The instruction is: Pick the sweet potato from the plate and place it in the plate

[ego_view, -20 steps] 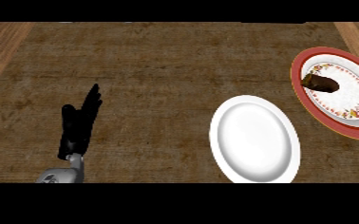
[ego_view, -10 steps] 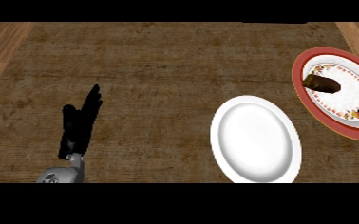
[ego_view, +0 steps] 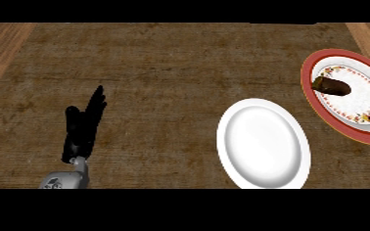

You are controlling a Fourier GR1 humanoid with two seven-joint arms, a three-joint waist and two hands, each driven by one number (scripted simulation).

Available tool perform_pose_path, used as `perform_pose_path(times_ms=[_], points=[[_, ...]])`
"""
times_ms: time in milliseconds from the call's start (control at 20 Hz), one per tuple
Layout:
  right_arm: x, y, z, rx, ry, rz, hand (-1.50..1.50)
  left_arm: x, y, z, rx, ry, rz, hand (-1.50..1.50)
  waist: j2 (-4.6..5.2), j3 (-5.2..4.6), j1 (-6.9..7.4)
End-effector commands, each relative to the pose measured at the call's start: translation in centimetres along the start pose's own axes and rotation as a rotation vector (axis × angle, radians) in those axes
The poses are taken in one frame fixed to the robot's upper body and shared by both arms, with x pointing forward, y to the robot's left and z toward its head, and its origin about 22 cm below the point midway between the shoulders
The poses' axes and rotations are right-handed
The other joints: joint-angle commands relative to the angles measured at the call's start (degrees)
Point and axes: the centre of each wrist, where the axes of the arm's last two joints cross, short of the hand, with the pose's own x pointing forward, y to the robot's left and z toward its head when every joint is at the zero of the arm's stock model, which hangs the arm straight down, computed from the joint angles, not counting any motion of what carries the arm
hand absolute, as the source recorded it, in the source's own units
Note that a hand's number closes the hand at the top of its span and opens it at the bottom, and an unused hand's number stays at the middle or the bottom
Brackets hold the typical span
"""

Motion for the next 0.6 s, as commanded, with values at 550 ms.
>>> perform_pose_path(times_ms=[550], points=[[-1.1, -3.8, 3.1, -0.084, 0.065, 0.067, -1.5, 0.8, 1.8, 0.4, -0.026, -0.003, -0.006, 0.0, 0.26, 0.14, 0.65]])
